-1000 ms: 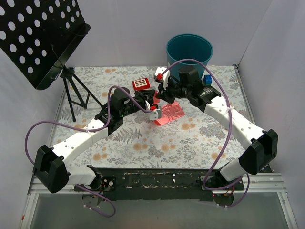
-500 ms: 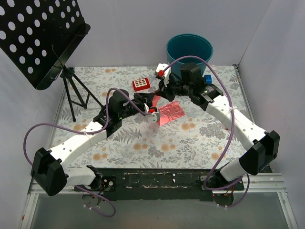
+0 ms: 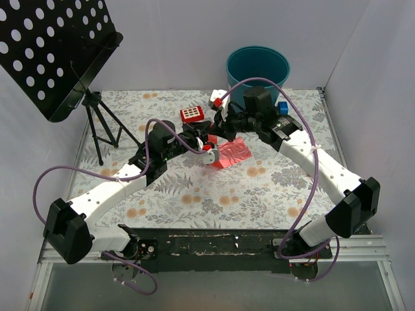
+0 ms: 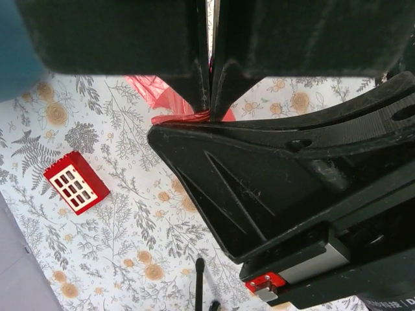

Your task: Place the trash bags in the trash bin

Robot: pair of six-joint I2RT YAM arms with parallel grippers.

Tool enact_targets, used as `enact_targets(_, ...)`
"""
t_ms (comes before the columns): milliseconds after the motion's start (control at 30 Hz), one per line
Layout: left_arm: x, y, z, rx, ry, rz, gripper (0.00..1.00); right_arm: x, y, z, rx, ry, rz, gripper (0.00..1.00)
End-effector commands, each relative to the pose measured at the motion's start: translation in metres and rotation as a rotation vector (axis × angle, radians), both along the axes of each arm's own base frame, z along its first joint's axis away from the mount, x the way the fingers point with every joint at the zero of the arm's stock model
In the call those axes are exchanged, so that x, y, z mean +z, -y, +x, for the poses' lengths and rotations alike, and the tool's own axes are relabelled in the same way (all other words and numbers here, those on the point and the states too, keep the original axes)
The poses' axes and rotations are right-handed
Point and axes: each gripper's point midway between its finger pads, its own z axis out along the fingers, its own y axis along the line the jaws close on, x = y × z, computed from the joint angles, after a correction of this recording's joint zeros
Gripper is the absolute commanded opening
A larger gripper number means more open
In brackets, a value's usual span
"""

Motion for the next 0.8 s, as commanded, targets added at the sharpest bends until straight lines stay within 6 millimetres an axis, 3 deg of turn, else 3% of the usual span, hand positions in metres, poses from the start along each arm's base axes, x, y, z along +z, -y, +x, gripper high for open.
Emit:
enact_targets(0,0.017,-0.003,-0.015,-0.044,0.009,-0.035,0.0,0.027,-0.002,0.018,-0.045,0.094,0.05,0.01)
enact_targets(100,0.03,-0.001,-0.026,-0.079,0.017,-0.055,0.0,0.011,0.005,0.04,-0.107,0.107,-0.002,0.01)
enact_targets(200,0.028,-0.002,-0.021,-0.06,0.014,-0.04,0.0,0.014,0.002,0.04,-0.096,0.105,0.005,0.01)
enact_targets(300,0.014,-0.007,-0.004,0.013,0.016,-0.006,0.0,0.031,-0.003,0.026,-0.047,0.094,0.056,0.01)
enact_targets(400,-0.009,-0.011,0.011,0.068,-0.015,0.043,0.0,0.062,-0.009,0.004,0.031,0.095,0.125,0.01)
enact_targets(500,-0.022,-0.013,0.01,0.061,-0.05,0.074,0.0,0.086,-0.01,-0.003,0.038,0.093,0.186,0.01)
enact_targets(600,-0.007,-0.009,-0.003,-0.001,-0.019,0.044,0.0,0.065,-0.007,0.012,-0.013,0.114,0.128,0.01)
enact_targets(767,0.054,-0.001,0.0,-0.02,0.119,-0.101,0.0,-0.007,0.005,0.023,-0.045,0.081,-0.045,0.01)
